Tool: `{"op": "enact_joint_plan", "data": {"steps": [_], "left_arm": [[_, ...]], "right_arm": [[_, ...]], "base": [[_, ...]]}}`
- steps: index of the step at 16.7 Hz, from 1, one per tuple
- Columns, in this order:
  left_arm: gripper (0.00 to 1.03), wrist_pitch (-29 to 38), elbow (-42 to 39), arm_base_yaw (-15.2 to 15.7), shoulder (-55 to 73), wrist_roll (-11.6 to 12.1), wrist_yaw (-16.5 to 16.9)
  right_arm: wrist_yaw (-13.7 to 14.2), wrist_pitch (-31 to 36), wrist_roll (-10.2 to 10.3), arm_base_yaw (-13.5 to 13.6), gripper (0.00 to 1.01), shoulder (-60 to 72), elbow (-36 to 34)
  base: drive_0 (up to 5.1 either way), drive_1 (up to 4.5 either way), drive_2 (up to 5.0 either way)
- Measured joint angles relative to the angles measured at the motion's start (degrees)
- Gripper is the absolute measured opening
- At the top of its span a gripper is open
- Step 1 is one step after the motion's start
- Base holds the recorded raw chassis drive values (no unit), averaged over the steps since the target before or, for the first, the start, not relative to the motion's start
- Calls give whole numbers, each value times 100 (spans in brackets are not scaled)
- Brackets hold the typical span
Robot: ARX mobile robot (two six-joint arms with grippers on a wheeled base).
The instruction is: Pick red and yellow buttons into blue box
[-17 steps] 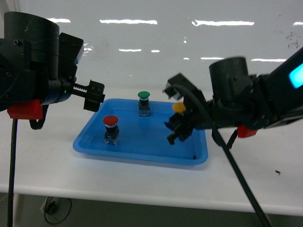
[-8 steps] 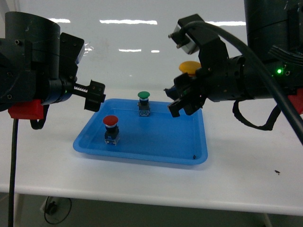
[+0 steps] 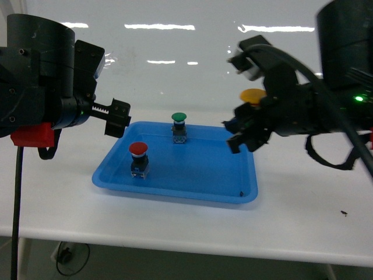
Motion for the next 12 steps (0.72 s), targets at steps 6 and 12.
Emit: {"op": "enact_joint_plan", "data": {"steps": [6,12], "left_arm": [[98,2,0,24,0,2,-17],[98,0,0,-9,0,2,0]], "right_arm": [[236,457,35,-981,34,-1189,-1403],[348,542,299,-509,34,-2369,-2516]], "base": [[0,0,0],[0,0,0]]}}
